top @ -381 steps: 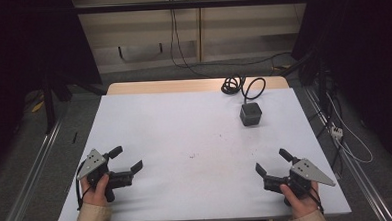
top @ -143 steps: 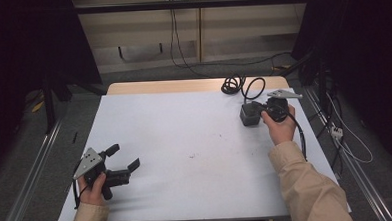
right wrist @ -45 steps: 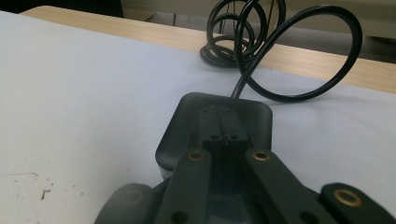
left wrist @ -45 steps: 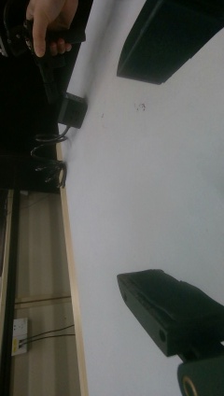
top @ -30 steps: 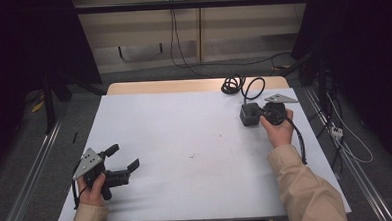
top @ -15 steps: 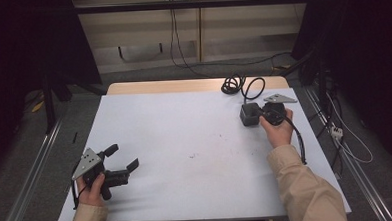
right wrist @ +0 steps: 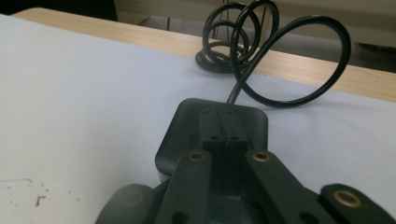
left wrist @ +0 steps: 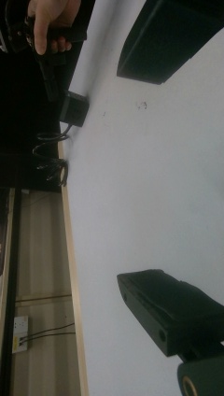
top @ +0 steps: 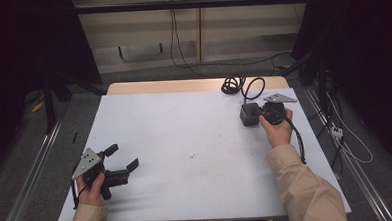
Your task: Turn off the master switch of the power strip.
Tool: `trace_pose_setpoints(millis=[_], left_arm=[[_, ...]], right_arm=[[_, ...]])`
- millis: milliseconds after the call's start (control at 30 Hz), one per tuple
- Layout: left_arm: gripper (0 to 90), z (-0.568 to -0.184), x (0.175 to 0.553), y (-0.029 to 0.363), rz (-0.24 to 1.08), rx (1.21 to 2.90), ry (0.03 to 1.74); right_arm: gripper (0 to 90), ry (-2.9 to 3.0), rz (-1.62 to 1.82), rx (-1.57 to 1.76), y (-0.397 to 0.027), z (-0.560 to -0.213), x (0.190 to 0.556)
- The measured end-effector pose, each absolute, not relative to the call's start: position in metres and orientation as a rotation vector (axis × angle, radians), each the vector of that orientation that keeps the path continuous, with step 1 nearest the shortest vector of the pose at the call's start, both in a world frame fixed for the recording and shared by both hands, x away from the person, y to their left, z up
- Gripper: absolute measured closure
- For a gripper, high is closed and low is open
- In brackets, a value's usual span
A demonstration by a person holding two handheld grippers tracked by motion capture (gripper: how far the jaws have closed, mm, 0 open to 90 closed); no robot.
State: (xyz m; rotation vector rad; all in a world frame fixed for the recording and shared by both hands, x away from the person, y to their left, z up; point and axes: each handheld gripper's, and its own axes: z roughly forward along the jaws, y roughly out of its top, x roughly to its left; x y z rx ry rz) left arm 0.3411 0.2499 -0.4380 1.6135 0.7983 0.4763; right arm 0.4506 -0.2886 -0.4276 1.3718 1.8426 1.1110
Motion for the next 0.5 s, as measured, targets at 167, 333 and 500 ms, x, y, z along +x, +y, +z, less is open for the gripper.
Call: trace_pose_setpoints(millis=[167,333,500], left_arm=[[2.8,-0.4378,0.3412,0.2495,0.475,1.611,0.799],[2.8,-0.4377,0.3411,0.2501,0.478,1.608,0.802],[2.8,-0.4377,0.3412,0.2502,0.478,1.61,0.801]], right_arm=[[90.0,1.841,1.122,1.381,-0.2888,-0.4278,0.4504],[90.0,1.836,1.128,1.391,-0.2892,-0.4277,0.4504],[90.0,1.834,1.139,1.4,-0.2892,-0.4275,0.4499]])
